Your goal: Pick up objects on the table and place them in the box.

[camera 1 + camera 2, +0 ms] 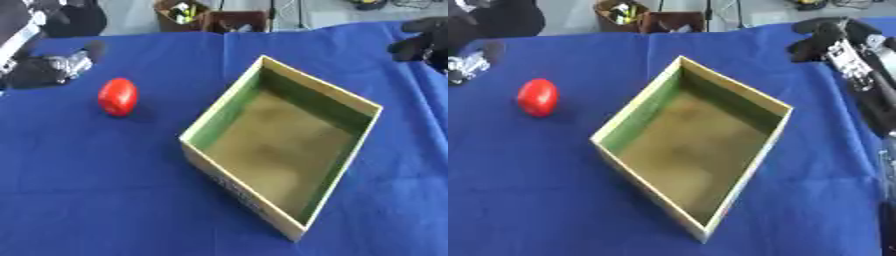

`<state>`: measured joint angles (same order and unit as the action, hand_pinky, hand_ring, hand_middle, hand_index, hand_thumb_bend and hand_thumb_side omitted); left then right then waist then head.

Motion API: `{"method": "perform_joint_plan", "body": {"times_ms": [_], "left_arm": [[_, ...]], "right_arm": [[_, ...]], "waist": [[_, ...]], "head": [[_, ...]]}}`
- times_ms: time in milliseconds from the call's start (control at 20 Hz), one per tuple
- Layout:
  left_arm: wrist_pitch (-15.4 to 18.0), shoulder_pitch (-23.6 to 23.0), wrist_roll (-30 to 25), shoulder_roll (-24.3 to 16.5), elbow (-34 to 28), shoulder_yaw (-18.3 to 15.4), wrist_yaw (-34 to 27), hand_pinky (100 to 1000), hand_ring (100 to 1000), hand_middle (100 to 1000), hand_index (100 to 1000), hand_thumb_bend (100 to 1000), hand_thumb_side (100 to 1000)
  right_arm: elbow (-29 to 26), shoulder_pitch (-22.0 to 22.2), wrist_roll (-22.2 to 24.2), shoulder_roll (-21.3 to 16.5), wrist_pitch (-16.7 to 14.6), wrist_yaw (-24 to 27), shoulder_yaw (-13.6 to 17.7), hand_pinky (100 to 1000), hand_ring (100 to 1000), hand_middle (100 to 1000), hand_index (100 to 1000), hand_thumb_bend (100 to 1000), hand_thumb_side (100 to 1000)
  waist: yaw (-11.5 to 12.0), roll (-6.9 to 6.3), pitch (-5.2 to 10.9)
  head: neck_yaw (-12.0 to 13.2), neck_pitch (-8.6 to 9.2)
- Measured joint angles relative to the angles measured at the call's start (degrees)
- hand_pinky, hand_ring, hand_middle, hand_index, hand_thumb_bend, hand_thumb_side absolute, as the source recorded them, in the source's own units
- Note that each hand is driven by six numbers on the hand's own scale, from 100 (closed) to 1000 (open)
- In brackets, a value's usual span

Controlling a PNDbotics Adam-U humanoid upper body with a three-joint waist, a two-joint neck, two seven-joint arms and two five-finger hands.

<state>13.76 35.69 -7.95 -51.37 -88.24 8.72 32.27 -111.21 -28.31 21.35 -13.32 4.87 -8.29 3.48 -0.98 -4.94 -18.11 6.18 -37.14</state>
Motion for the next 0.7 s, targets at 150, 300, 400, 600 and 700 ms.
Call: {"method": "perform_joint_plan", "body": {"times_ms": [150, 300, 400, 600, 700], "left_arm": [[2.7, 1.6, -2.8, -0.1, 4.5, 1.2, 2.8, 750, 890, 949, 1000, 690, 955], [5.4, 3.3, -5.5, 0.0, 9.0, 1.8, 5.6, 757, 895, 964, 1000, 755, 963], [7.2, 4.3, -7.4, 0.2, 11.7, 2.0, 7.4, 766, 897, 979, 1000, 848, 951], [10.8, 5.6, -11.1, 1.2, 15.6, 2.0, 11.1, 768, 893, 975, 1000, 853, 877], [12.3, 6.6, -13.0, 1.8, 17.1, 2.0, 13.0, 777, 894, 975, 1000, 848, 844]], "right_arm": [[0.2, 0.0, 0.3, -0.1, -0.1, 0.0, -0.1, 771, 749, 519, 785, 100, 826], [0.3, 0.0, 0.5, -0.1, -0.2, 0.0, -0.2, 771, 749, 519, 785, 100, 826], [0.3, 0.0, 0.6, -0.1, -0.2, 0.0, -0.3, 772, 749, 518, 785, 100, 825], [0.5, 0.0, 0.9, -0.1, -0.3, 0.0, -0.3, 772, 749, 516, 785, 100, 825], [0.6, 0.0, 1.0, -0.1, -0.3, 0.0, -0.3, 772, 748, 516, 784, 100, 825]], "waist": [[-0.3, -0.27, -0.13], [-0.4, -0.32, -0.16], [-0.4, -0.36, -0.17], [-0.5, -0.47, -0.31], [-0.6, -0.48, -0.35]], "head": [[0.2, 0.01], [0.2, 0.02], [0.2, 0.03], [0.2, 0.19], [0.2, 0.42]]}}
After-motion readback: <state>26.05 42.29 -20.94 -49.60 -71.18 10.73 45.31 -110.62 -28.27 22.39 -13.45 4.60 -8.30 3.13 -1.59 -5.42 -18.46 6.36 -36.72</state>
